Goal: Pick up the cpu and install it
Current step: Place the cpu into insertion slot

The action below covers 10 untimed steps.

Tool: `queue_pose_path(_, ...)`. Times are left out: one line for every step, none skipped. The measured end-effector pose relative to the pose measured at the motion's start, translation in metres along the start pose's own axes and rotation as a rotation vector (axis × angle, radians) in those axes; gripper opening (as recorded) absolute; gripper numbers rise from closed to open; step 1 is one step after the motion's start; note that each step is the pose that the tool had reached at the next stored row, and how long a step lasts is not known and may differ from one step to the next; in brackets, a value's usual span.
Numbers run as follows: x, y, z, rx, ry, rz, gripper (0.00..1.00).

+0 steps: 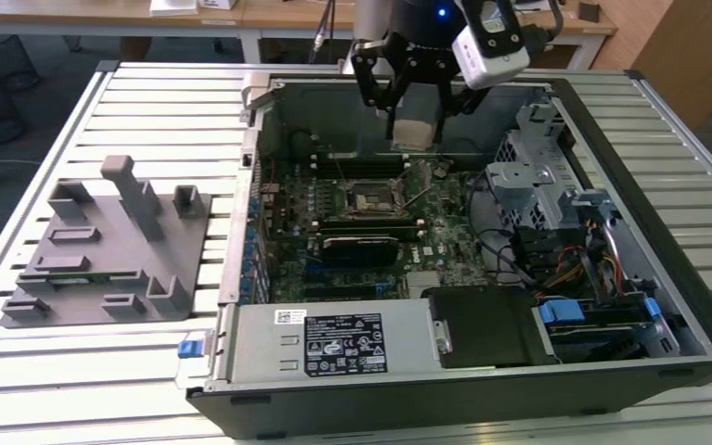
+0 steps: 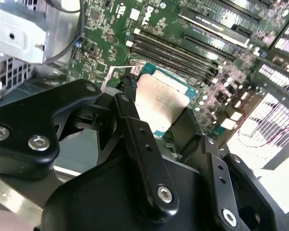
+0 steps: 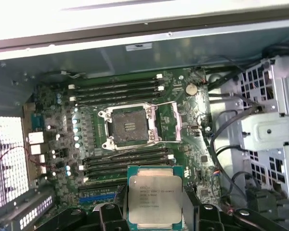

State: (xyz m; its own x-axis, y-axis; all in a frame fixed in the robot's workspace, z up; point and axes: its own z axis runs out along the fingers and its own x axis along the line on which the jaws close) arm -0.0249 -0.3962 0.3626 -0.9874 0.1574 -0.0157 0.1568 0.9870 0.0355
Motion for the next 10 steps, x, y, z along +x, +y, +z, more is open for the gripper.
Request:
queue_pose_path(0.0000, 0.0000, 0.0002, 0.0005, -0.0006, 0.015, 0.54)
queue_pose_path(0.0000, 0.0000, 0.0005, 0.0011, -0.0013, 0.029, 0.54)
queue_pose_path(0.0000, 0.0000, 0.0006, 0.0014, -0.0017, 0.040, 0.54)
queue_pose_path(0.0000, 0.0000, 0.0008, 0.0017, -0.0021, 0.050, 0.54)
queue_pose_path(0.0001, 0.0001, 0.0009, 0.0018, -0.0024, 0.057, 0.54)
queue_pose_path(0.0003, 0.0002, 0.0010, 0.0019, -0.0026, 0.062, 0.54)
queue_pose_path(0.0005, 0.0004, 0.0011, 0.0021, -0.0027, 0.065, 0.54)
queue_pose_path(0.0011, 0.0003, 0.0011, 0.0022, -0.0028, 0.068, 0.54)
queue_pose_path(0.0015, 0.0004, 0.0013, 0.0022, -0.0030, 0.072, 0.54)
queue_pose_path(0.0015, 0.0006, 0.0014, 0.0023, -0.0035, 0.079, 0.54)
